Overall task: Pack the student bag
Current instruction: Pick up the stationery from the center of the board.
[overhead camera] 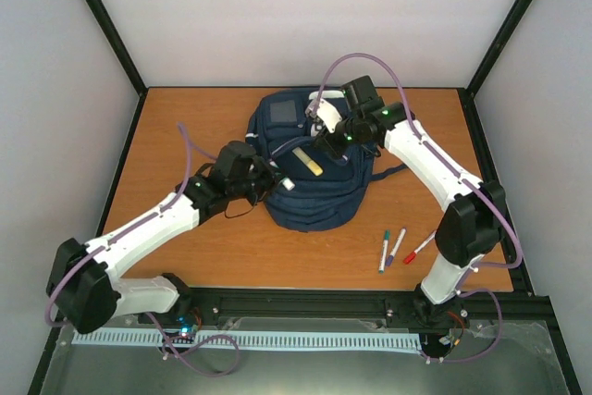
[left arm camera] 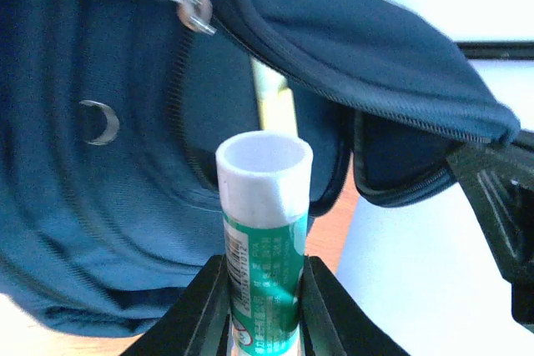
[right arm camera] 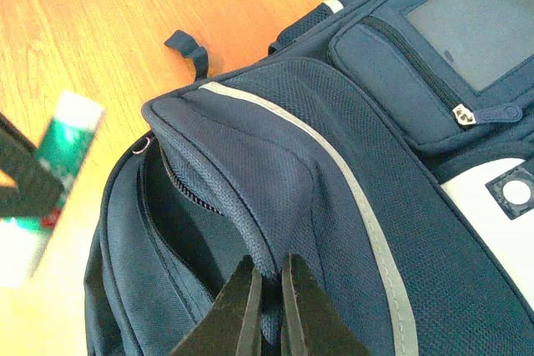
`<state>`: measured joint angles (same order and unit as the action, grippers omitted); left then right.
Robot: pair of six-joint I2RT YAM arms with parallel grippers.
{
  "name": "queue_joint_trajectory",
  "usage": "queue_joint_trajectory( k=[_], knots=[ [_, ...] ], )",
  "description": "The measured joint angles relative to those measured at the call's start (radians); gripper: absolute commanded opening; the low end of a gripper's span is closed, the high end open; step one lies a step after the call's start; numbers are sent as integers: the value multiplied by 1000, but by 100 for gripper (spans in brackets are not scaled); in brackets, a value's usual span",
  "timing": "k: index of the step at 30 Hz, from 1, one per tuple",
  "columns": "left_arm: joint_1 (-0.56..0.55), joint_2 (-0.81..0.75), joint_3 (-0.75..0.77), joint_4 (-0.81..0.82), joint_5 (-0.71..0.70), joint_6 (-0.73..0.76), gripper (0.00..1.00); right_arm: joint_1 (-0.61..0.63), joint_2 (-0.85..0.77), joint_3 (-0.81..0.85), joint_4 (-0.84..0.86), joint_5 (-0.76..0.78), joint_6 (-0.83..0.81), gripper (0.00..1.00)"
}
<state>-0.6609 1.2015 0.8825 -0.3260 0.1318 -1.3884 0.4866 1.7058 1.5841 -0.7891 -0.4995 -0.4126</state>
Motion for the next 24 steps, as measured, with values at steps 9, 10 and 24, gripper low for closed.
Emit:
queue_joint_trajectory(
  k=[9,10,24],
  knots=[
    [-37,153,47,135,20,5,1,0,55,116,-79,-14,37,3],
    [-37,168,50,140,16,5,1,0,59,125,-87,-16,39,3],
    [-37,357,144,162,-78,-86,26,0,81,146,-100,-62,66,3]
  ],
)
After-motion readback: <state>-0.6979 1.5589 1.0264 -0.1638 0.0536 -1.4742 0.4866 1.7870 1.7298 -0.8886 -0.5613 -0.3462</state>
